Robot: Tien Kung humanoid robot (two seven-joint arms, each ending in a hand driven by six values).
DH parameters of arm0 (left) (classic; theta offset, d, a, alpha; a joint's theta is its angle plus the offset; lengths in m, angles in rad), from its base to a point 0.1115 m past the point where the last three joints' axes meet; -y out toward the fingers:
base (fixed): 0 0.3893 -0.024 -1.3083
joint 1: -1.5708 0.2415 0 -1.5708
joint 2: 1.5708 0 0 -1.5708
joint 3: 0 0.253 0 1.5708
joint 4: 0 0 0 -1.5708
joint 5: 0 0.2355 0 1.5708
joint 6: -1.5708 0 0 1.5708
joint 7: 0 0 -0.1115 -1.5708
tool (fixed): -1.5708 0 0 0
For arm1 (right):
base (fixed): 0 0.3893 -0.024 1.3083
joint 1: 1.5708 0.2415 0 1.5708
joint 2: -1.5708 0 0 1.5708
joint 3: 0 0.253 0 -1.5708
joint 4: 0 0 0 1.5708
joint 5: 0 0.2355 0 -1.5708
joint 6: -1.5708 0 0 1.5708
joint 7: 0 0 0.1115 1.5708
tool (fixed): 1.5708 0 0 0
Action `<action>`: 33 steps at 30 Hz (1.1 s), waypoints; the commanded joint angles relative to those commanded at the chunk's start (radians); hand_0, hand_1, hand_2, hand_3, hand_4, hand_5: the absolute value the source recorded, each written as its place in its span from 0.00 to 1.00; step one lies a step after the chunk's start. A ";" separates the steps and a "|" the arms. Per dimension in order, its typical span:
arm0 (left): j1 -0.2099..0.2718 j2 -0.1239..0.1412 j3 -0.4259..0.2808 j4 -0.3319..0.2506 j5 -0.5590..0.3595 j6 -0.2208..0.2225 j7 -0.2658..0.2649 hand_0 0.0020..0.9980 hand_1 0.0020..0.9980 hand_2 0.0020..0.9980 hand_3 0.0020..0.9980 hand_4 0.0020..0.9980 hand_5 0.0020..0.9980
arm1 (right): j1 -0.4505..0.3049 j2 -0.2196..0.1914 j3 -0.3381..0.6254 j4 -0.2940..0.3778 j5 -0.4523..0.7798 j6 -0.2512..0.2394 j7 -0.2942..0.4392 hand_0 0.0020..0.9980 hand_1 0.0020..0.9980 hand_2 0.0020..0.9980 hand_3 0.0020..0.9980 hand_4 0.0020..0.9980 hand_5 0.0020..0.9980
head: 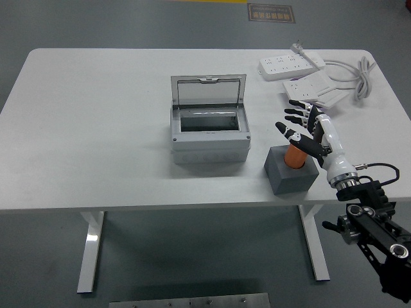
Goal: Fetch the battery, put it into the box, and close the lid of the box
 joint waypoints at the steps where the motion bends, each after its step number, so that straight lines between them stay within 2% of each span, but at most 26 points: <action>1: 0.000 0.000 0.000 0.000 0.000 0.000 0.000 0.46 0.64 0.63 0.67 0.80 0.95 | 0.000 0.000 0.000 0.000 0.000 0.000 0.000 0.78 0.71 0.70 0.79 0.92 0.31; 11: -0.004 0.001 0.000 0.001 0.001 0.001 -0.003 0.46 0.64 0.63 0.67 0.80 0.94 | -0.004 -0.007 -0.017 -0.006 0.008 -0.010 0.013 0.77 0.69 0.69 0.79 0.92 0.32; 21: -0.005 -0.001 0.003 0.004 -0.003 -0.001 -0.010 0.45 0.64 0.63 0.67 0.79 0.94 | -0.002 0.002 -0.042 -0.052 0.034 -0.040 0.045 0.75 0.68 0.67 0.77 0.92 0.32; 23: -0.006 -0.001 0.003 0.004 -0.003 -0.001 -0.011 0.45 0.64 0.63 0.67 0.79 0.94 | -0.001 0.003 -0.048 -0.058 0.045 -0.054 0.059 0.75 0.68 0.67 0.77 0.92 0.32; 24: -0.007 -0.001 0.004 0.005 -0.004 -0.002 -0.012 0.45 0.64 0.63 0.66 0.79 0.93 | 0.000 0.004 -0.052 -0.061 0.051 -0.062 0.068 0.73 0.64 0.63 0.73 0.91 0.33; 33: -0.010 0.000 0.005 0.007 -0.005 -0.003 -0.017 0.45 0.64 0.63 0.66 0.79 0.93 | 0.011 0.016 -0.103 -0.089 0.100 -0.147 0.153 0.71 0.62 0.62 0.70 0.90 0.33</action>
